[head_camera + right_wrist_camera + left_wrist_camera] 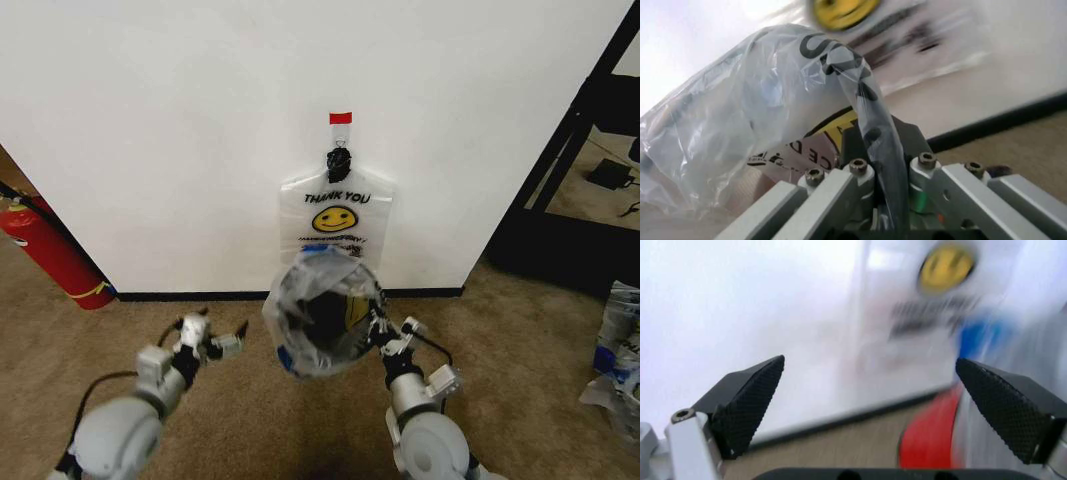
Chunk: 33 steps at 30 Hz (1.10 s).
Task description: Pick up the garbage bag from the wall and place it over the trash bin.
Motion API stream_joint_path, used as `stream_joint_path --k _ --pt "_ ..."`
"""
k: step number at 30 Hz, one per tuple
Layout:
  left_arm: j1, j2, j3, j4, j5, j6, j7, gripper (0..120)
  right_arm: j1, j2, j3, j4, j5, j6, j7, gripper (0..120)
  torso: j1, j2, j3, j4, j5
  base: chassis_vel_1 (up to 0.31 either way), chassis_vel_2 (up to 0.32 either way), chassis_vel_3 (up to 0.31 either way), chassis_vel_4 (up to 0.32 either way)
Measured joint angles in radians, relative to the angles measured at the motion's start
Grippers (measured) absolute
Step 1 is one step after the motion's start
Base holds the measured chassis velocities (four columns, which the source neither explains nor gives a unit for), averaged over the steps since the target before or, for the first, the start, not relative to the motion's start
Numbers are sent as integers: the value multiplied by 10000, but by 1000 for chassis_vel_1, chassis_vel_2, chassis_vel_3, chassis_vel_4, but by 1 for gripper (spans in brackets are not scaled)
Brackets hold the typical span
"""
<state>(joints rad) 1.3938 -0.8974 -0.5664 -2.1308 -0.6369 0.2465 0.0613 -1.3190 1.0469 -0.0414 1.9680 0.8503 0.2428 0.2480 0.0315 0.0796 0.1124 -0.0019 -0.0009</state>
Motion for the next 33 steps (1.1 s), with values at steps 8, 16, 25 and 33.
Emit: stream_joint_path --k 8,16,25,33 --pt "-909 1371 73 956 -589 -1003 2582 100 280 -774 106 -1034 -312 166 -3210 0 1 0 1 4 0 0 0 0 0" --pt "-1451 1729 400 2070 -602 -1336 4206 100 703 -1362 464 -1627 320 78 -5570 0 1 0 1 7 -2 0 0 0 0" --pt "-1301 933 682 2020 -52 -1307 4364 100 848 -1518 546 -1716 569 8 -6123 0 0 0 0 5 -1 0 0 0 0" --pt "-1362 333 957 2090 582 -1175 4201 100 879 -1480 457 -1714 639 1 -6302 0 0 0 0 5 0 0 0 0 0"
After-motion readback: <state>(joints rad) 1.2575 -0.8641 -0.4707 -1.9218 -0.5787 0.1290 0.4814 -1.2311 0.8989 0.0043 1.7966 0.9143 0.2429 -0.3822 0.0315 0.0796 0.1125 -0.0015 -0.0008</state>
